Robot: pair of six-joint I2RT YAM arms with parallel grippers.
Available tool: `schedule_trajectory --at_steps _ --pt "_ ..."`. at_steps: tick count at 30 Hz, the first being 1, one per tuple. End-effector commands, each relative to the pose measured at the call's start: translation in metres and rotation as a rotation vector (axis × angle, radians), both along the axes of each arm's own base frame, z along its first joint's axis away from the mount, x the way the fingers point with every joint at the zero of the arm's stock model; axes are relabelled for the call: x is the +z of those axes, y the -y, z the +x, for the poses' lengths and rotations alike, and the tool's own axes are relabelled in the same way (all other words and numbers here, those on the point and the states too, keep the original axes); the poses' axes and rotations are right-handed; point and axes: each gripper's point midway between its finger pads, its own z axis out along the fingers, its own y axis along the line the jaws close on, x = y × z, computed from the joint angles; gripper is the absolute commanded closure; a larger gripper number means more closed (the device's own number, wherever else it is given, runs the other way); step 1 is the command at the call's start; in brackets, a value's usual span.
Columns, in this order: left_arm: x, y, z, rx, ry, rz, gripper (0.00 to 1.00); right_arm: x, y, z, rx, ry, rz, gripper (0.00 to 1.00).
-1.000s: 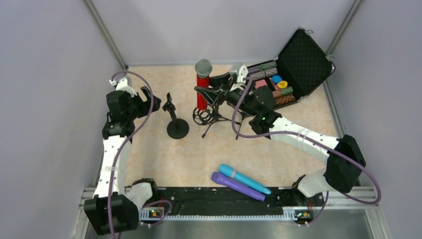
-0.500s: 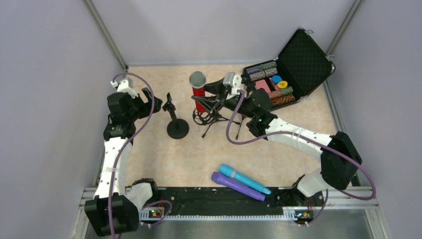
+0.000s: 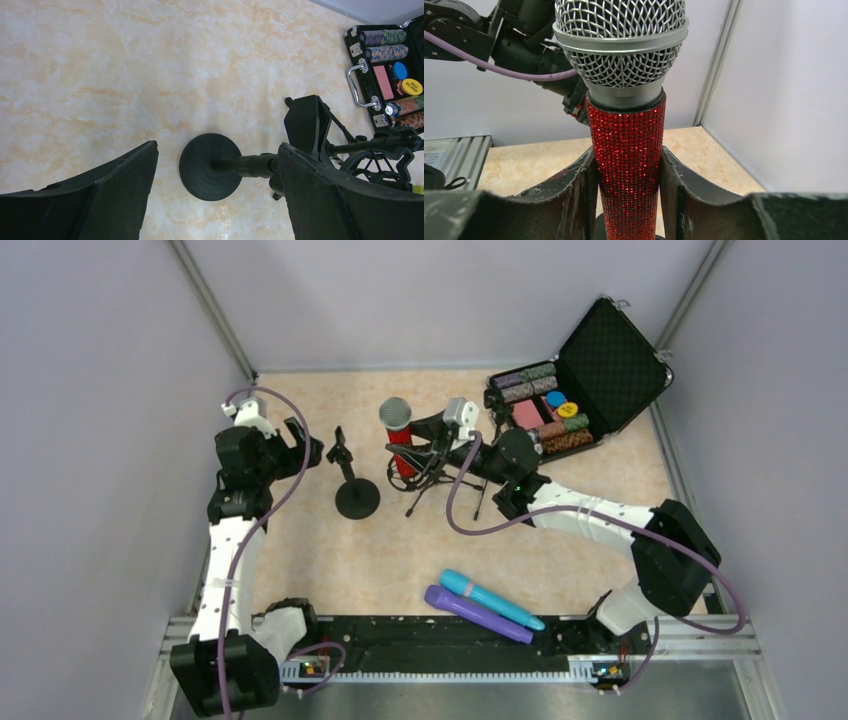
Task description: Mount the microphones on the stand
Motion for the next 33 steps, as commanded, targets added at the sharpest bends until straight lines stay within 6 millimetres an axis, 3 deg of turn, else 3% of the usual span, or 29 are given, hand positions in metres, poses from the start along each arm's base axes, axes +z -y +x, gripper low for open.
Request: schedule_trajectory --at_steps 1,17,33 --pt "0.019 -0.005 0.0 0.008 0.064 0.042 0.07 0.018 -0.001 -0.002 0.001 0.064 0.061 1.0" --pt "0.022 -0.008 -0.002 0.014 0.073 0.067 0.07 0.014 -0.001 0.009 -0.056 0.078 0.042 1.0" --pt "0.022 -0.008 -0.003 0.015 0.074 0.073 0.07 -0.01 -0.005 0.009 -0.043 0.048 0.007 1.0"
